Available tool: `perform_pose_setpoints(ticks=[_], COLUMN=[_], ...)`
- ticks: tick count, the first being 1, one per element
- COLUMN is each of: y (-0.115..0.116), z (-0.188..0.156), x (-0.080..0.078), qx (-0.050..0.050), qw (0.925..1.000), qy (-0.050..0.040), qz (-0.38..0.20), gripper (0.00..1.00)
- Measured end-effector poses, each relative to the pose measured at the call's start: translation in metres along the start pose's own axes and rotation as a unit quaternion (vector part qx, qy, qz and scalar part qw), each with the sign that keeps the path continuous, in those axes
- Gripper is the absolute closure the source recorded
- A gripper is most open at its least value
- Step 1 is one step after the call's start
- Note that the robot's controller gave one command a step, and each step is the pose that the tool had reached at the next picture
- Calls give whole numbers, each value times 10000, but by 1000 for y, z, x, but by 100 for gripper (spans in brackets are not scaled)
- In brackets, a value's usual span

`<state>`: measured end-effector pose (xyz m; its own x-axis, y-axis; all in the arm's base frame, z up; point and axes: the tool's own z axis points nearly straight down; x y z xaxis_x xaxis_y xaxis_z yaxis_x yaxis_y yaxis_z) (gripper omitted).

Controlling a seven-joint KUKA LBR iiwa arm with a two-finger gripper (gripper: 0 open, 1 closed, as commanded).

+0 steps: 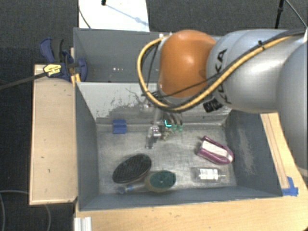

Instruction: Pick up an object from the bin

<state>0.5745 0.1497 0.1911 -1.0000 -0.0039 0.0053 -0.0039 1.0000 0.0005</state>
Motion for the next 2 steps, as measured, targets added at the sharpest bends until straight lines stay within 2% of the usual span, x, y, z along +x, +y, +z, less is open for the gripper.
perform_pose_setpoints(ticks=[1, 2], y=[60, 52], z=[96, 96], x=[43, 44], qx=[-38, -72], qw=[9999, 9994], qy=[-91, -154], qz=[131, 297], gripper=[0, 0])
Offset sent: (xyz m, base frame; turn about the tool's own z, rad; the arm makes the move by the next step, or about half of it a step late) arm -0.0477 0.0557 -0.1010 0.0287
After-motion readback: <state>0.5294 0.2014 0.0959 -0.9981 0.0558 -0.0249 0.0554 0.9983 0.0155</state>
